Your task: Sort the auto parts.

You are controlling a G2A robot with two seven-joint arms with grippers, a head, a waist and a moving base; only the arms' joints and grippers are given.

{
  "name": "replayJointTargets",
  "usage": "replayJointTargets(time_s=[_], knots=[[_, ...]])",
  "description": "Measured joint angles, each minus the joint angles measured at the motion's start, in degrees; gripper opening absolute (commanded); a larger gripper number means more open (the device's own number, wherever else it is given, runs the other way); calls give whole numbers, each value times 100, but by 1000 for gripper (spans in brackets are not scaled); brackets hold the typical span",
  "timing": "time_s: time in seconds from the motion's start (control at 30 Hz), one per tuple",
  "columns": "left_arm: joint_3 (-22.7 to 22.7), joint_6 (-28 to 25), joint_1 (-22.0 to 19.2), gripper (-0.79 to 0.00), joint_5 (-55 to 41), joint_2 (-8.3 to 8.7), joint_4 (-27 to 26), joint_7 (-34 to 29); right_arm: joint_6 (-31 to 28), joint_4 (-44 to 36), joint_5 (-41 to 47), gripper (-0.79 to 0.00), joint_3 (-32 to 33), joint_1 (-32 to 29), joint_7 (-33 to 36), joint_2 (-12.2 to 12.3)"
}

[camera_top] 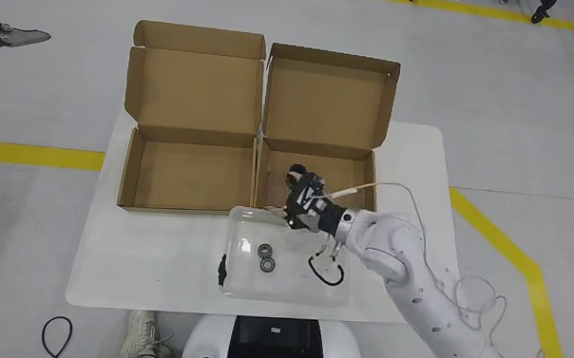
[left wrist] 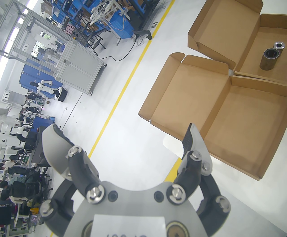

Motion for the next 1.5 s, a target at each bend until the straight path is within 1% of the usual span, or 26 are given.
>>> replayJointTargets(time_s=[0.03,0.1,0.2,0.47,0.6,0.67,0.9,1.2,1.5], knots=[[0,0,0,0,0,0,0,0,-161,-33,-34,-391,-35,0,-39,5],[0,0,0,0,0,0,0,0,-518,-80,-173,-397,-136,13,-66,18],[0,0,0,0,0,0,0,0,-884,-99,-416,-406,-297,37,61,33],[0,0,0,0,0,0,0,0,-1045,-105,-709,-425,-443,-196,224,87],[0,0,0,0,0,0,0,0,-1189,39,-830,-425,-571,-220,427,103],[0,0,0,0,0,0,0,0,-1157,145,-820,-428,-622,-197,509,97],[0,0,0,0,0,0,0,0,-726,584,-810,-431,-966,-27,918,3],[0,0,0,0,0,0,0,0,-488,1060,-760,-419,-1419,341,1067,-164],[0,0,0,0,0,0,0,0,-303,1285,-773,-406,-1638,493,1159,-258]])
